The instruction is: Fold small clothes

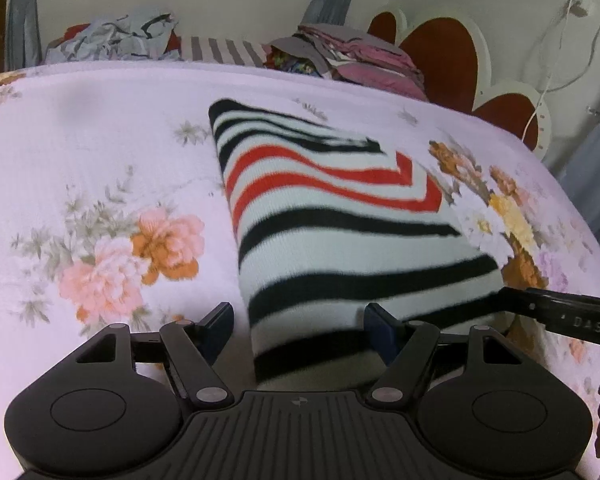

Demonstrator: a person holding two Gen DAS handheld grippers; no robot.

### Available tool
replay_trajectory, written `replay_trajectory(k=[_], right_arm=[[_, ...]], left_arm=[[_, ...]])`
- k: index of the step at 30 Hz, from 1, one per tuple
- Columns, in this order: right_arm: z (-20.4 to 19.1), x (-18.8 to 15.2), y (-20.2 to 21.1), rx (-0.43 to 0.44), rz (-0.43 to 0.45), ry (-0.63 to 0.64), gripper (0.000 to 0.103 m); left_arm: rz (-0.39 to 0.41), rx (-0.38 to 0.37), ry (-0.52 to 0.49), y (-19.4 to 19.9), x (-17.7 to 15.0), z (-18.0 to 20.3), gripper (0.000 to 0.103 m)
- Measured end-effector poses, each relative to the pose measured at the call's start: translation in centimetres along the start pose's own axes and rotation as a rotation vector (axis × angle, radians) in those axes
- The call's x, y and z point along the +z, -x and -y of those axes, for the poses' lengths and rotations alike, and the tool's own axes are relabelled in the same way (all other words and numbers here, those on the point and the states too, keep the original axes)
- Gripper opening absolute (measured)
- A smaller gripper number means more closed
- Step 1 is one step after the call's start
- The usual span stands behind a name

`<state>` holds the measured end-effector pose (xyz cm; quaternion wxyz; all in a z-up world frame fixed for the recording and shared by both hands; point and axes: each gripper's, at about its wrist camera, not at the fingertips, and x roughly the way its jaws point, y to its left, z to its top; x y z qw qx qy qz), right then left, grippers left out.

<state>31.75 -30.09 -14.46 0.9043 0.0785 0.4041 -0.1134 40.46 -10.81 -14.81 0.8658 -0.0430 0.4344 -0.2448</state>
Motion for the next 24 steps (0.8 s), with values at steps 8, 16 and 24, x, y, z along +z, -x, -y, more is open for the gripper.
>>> replay_trajectory(k=[8,16,24], right_arm=[[0.3,3.9,-1.5,0.051,0.015,-0.001,0.064],[0.5,6.5,-5.8,0.092,-0.006,0.024,0.043],[2.3,6.1,-9.1,0.137,-0.052,0.014,0.047]], left_arm=[[0.022,0.014,0.002,-1.4,2.9,0.4,0.072],[0.009,0.036,0.033,-4.6,4.5,0.7,0.072],[-0.019,0.015,0.085,-6.5,4.2,-0.4,0.088]])
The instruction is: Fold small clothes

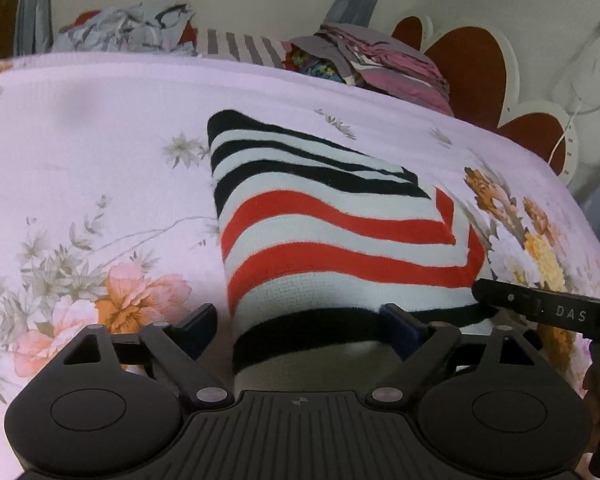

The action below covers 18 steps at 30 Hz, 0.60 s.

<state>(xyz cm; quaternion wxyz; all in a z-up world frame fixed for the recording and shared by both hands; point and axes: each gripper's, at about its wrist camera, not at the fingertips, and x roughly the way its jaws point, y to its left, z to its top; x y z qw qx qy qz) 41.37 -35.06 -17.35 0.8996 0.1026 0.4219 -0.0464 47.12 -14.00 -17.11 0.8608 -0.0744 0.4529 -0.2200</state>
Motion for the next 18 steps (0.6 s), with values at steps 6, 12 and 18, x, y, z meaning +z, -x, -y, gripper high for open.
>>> replay_trajectory(k=[6,12,18], right_arm=[[1.1,0.6,0.3,0.137,-0.007,-0.060,0.059],[2.8,-0.2,-2.3,0.209,-0.062,-0.164,0.067],[3.5,-0.3,-3.1,0.289,-0.050,-0.223,0.070]], left_arm=[[-0.017,-0.031,0.018,0.0,0.3,-0.5,0.088],[-0.042,-0.091,0.060,-1.4,-0.1,-0.9,0.087],[-0.049,-0.129,0.090,-2.1,-0.2,-1.2,0.081]])
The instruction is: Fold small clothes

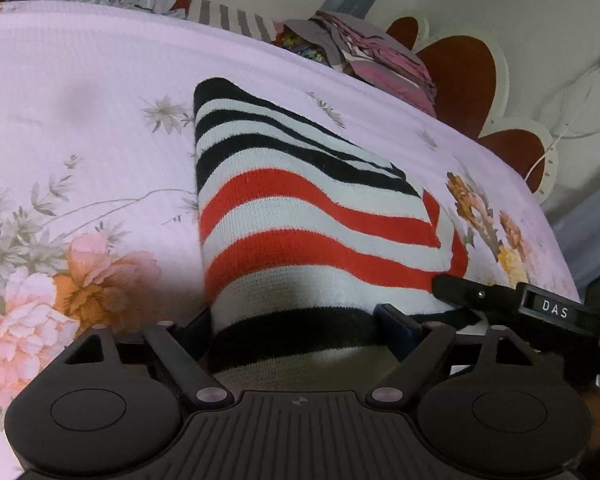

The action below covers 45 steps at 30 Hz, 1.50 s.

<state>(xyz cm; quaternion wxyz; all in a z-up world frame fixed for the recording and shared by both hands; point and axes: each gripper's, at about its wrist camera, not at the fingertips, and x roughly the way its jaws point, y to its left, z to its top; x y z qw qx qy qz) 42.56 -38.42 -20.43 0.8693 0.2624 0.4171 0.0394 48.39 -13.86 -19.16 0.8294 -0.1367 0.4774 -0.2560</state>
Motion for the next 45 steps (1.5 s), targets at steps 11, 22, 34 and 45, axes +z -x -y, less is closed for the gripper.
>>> replay_trajectory(k=[11,22,34,45], right_arm=[[-0.8,-0.1,-0.1,-0.010,0.018,-0.008,0.044],[-4.7,0.3,3.0,0.053,0.087,0.015,0.033],[-16.0,-0.8,2.2,0.116,0.115,0.060,0.033],[-29.0,-4.8,-5.2,0.134,0.090,0.056,0.033]], left_arm=[[0.011,0.049,-0.049,0.6,0.4,1.4,0.063],[0.066,0.061,-0.123,4.2,0.9,2.6,0.047],[0.148,0.089,-0.142,13.8,2.8,-5.4,0.047],[0.153,0.135,-0.121,20.7,4.6,-21.9,0.047]])
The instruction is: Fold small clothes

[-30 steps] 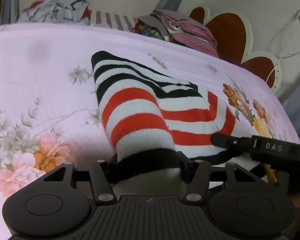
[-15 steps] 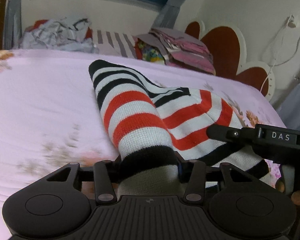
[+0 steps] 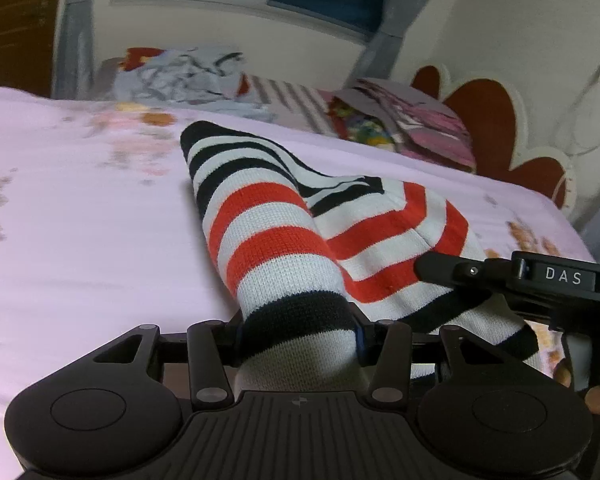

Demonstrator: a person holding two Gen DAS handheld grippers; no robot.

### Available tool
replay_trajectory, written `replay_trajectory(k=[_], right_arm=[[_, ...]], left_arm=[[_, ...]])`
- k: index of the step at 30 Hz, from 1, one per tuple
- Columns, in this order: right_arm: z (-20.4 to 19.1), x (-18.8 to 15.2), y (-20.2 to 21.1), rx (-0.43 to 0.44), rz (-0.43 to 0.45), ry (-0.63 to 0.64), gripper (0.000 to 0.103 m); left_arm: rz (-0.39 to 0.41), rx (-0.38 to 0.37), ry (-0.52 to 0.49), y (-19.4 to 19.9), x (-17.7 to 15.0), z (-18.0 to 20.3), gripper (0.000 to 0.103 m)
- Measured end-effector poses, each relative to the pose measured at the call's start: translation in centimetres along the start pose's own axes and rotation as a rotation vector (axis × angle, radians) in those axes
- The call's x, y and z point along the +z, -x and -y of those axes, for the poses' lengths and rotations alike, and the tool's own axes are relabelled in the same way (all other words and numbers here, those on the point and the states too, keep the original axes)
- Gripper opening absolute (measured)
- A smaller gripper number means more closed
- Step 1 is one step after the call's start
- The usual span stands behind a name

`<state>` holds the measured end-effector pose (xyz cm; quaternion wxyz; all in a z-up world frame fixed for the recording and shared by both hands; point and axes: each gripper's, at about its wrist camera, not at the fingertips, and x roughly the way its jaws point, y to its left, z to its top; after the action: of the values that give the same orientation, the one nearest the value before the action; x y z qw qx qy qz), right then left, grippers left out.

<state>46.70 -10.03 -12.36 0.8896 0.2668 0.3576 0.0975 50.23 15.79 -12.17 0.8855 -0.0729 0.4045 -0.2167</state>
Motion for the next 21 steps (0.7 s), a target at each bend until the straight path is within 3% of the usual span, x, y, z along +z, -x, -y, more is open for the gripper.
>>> replay_trajectory(k=[5,9,11,13,18,21], right_arm=[[-2.2,-0.8,-4.7,-0.006,-0.050,0.013,0.032],[-1.9,-1.6,-7.1,-0.074,-0.077,0.032,0.033],[-1.1,-2.0,-7.3,-0.103,-0.089,0.023,0.034],[-0.4,-2.2,-7.3,-0.122,-0.101,0.023,0.035],[-1.1,-2.3,-6.7,-0.150,-0.105,0.042,0.037],[-1.5,-1.5,-6.8,-0.140,-0.109,0.023,0.044]], left_arm=[[-0.008,0.022,0.038,-0.9,-0.4,-5.5,0.047],[-0.024,0.013,0.055,-2.7,-1.6,-8.1,0.050],[-0.019,-0.004,0.071,-3.4,-2.2,-8.6,0.057],[-0.018,0.007,0.079,-3.8,-2.7,-8.8,0.071],[-0.030,0.016,0.086,-3.3,-2.6,-9.2,0.075],[0.009,0.052,0.054,-1.8,-2.3,-8.6,0.074]])
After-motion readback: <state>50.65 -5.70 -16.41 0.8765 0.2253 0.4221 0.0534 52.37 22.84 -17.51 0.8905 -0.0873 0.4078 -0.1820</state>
